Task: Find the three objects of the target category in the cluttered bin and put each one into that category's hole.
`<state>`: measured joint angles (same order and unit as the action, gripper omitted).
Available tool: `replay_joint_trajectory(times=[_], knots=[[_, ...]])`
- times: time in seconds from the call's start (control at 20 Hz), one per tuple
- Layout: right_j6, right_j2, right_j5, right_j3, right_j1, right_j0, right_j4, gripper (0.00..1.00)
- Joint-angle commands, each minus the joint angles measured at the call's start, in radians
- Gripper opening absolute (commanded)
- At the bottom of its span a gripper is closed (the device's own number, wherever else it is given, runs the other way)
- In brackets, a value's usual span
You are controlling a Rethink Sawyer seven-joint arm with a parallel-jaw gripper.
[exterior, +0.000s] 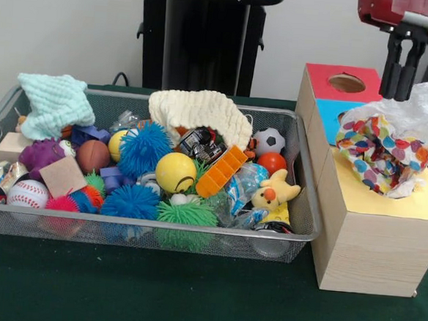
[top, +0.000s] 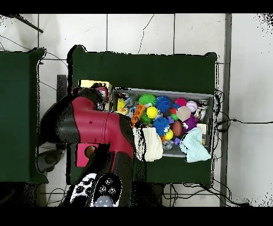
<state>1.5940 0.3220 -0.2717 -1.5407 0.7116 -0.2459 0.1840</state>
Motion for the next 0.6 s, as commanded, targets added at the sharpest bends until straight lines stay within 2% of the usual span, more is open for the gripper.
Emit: replay_joint_trajectory(times=[0.05, 0.6], knots=[[-0.162, -0.117, -0.607, 0.134, -0.007, 0.087, -0.125, 0.0], [-0.101, -0.203, -0.499, 0.111, -0.062, 0.122, -0.213, 0.0]])
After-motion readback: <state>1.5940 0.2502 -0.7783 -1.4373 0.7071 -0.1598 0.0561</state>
